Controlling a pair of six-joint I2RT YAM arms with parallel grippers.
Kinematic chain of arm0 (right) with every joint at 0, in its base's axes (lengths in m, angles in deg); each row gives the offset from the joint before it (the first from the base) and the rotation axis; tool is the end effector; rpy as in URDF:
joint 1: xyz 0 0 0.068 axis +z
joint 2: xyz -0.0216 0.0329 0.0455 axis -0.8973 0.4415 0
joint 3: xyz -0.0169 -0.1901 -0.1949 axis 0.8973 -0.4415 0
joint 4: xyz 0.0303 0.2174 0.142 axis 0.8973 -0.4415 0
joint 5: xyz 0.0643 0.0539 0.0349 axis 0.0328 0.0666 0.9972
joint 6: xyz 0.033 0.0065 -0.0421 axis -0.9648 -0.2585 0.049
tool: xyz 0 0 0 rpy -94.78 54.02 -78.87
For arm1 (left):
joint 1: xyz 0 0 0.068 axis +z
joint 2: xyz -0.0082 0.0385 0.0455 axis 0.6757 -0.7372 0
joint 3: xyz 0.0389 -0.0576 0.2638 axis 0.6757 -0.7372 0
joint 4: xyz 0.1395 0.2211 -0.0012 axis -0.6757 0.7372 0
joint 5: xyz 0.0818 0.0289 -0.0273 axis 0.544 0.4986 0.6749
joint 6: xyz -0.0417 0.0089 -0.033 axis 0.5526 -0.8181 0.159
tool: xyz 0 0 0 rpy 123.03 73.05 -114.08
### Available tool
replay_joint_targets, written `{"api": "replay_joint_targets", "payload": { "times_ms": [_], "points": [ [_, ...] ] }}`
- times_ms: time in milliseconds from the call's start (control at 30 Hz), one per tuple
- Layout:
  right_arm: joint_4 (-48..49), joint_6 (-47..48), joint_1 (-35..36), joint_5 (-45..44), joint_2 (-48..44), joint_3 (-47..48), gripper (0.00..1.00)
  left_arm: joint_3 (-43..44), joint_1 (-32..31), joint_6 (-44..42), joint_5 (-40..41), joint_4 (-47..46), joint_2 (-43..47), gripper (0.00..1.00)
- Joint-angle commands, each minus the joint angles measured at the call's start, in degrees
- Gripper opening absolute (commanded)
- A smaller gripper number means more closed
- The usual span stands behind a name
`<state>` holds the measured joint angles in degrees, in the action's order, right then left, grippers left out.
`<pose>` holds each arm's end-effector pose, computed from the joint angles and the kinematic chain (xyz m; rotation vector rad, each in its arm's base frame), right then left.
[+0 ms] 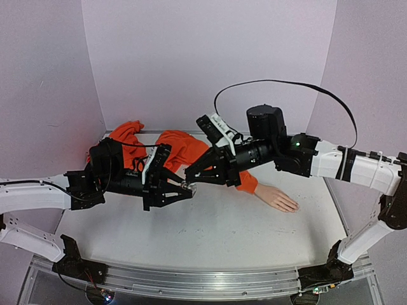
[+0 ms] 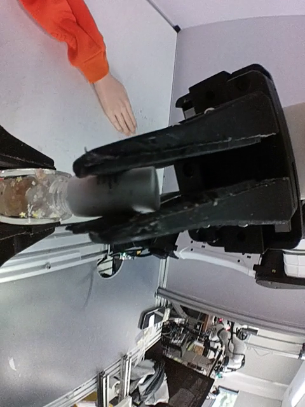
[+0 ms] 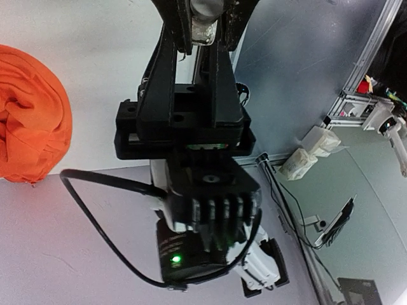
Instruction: Paint the nails
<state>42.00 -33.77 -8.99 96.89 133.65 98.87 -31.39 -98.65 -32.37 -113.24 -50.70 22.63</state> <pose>0.1809 0.3026 0.3797 -1.3531 1.0545 1.3790 0.1279 -0.2279 0.3033 1.2637 1.2973 -1.2371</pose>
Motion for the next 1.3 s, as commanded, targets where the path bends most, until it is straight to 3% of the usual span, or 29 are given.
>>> {"api": "replay_joint_targets", "payload": {
  "times_ms": [0,67,100,133,167,267,467,700,867,1100,1267],
  "points": [
    [-4.9,5.0,-0.9,0.8,-5.9,-2.4,0.02,4.4,1.3,1.5,-5.4,-4.3,-0.9,0.00],
    [-2.8,1.8,-0.8,-5.5,-8.0,-3.9,0.49,4.1,1.3,1.3,4.3,-4.3,-1.0,0.00],
    [-1.9,-1.8,-0.9,-10.0,-9.0,-4.5,0.69,4.0,1.3,0.8,8.7,-4.3,-1.1,0.00],
    [-1.3,-4.7,-0.9,-16.4,-10.1,-5.0,0.82,3.8,1.3,0.1,12.7,-4.3,-1.1,0.00],
    [-1.2,-7.3,-0.9,-22.0,-10.9,-5.4,0.90,3.7,1.3,-0.1,16.0,-4.3,-1.1,0.00],
    [-1.5,-12.6,-0.8,-29.6,-12.2,-5.5,0.98,3.5,1.2,-2.4,20.3,-4.3,-1.0,0.00],
    [-0.5,-20.7,-0.8,-33.3,-11.5,-2.6,0.98,5.0,1.2,-4.1,19.5,-4.3,-3.4,0.00],
    [-7.8,-24.4,-1.1,-26.2,-5.5,5.7,0.98,4.1,1.3,-4.6,22.0,-4.3,-2.5,0.00],
    [-5.3,-31.0,-4.5,-14.1,-2.5,4.8,0.89,3.6,1.2,-4.5,21.1,-4.3,-1.8,0.00],
    [-3.5,-32.3,-4.8,-8.3,0.2,5.4,0.80,3.4,1.2,-4.4,20.2,-4.3,-1.3,0.00],
    [-2.9,-32.7,-5.2,-6.4,1.4,5.9,0.62,3.2,1.2,-4.2,19.8,-4.3,-1.0,0.00]
  ]
}}
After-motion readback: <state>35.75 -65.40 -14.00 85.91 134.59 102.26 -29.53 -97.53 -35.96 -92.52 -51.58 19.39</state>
